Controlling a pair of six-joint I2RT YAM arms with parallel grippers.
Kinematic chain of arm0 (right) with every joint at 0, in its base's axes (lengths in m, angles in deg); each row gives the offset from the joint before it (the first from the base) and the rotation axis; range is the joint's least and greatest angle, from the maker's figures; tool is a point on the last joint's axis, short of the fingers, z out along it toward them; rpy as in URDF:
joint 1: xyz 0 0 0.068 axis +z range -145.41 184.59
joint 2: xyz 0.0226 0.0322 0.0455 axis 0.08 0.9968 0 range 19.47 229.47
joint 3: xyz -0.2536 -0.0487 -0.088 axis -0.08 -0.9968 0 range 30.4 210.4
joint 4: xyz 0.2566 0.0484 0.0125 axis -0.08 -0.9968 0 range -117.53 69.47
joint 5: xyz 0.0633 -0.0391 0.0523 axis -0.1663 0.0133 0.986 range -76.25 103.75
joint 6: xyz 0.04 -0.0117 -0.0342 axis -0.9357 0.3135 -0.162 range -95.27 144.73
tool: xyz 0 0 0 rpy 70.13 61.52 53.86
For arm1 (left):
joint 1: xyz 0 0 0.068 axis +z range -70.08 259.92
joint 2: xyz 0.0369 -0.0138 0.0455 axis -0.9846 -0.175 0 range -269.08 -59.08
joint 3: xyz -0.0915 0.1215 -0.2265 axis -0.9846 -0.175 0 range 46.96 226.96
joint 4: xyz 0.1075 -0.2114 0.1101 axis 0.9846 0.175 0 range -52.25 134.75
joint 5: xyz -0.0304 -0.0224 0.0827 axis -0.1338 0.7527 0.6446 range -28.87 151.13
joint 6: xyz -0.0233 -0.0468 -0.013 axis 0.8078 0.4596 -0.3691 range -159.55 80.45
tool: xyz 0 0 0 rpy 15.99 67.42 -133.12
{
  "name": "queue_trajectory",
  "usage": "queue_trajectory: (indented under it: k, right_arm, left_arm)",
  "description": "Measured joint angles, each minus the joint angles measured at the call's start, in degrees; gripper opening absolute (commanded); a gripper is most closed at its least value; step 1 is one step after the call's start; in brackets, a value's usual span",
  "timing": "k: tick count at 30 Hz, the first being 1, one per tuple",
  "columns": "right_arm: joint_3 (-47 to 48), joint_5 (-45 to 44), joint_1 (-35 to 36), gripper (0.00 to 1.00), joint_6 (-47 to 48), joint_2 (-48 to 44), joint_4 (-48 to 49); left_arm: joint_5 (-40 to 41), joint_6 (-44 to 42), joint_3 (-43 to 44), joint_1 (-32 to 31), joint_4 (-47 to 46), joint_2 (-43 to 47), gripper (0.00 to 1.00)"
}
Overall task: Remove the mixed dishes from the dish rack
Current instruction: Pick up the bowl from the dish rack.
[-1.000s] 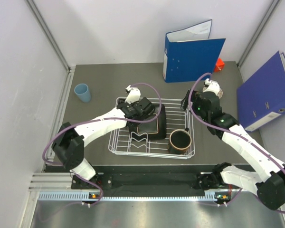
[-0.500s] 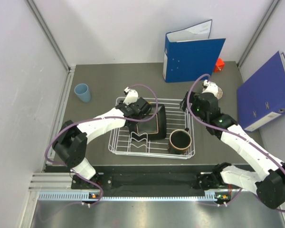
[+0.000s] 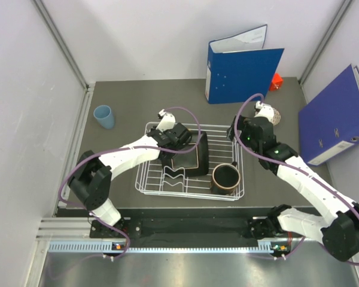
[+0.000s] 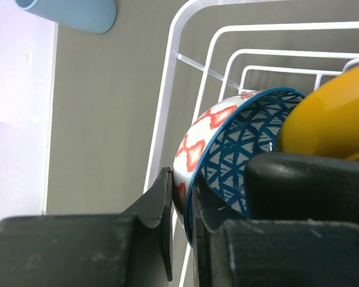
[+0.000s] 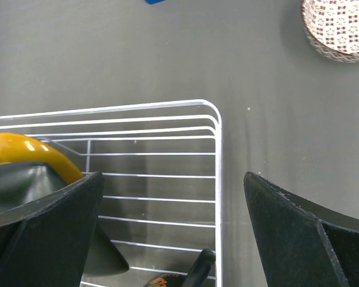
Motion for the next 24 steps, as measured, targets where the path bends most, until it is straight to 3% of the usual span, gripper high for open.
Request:
queue_trajectory:
  k: [6,9,12,13,14,16,17,24]
  right_arm:
    - [0.0,-4.6,0.0,1.0,0.0,4.0,-3.5]
    - [-0.1,-5.1,0.0,0.92,0.0,6.3,-4.5]
    - [-1.2,-4.8,0.0,0.75,-0.1,7.2,-4.1]
    - [-1.5,-4.7,0.0,0.58,-0.3,7.6,-3.9]
    - [-1.6,-4.6,0.0,0.48,-0.4,8.3,-3.8]
    - [-1.6,-4.2,0.0,0.11,0.0,9.8,-3.3]
    - [-1.7,-3.9,0.0,0.0,-0.1,10.7,-3.0]
    - [-1.9,-3.5,0.0,0.0,1.1,12.6,-2.2]
  left_arm:
    - [-0.3,1.0,2.1,0.6,3.0,0.0,0.0]
    - [-0.3,1.2,2.1,0.6,3.1,0.0,0.0]
    - [-0.3,1.2,2.1,0.6,3.2,0.0,0.0]
    - [-0.3,1.2,2.1,0.6,3.2,0.0,0.0]
    - [-0.3,1.2,2.1,0.6,3.2,0.0,0.0]
    - [-0.3,1.2,2.1,0.6,3.2,0.0,0.0]
    - [-0.3,1.2,2.1,0.6,3.2,0.0,0.0]
    - [-0.3,1.5,2.3,0.6,3.8,0.1,0.0]
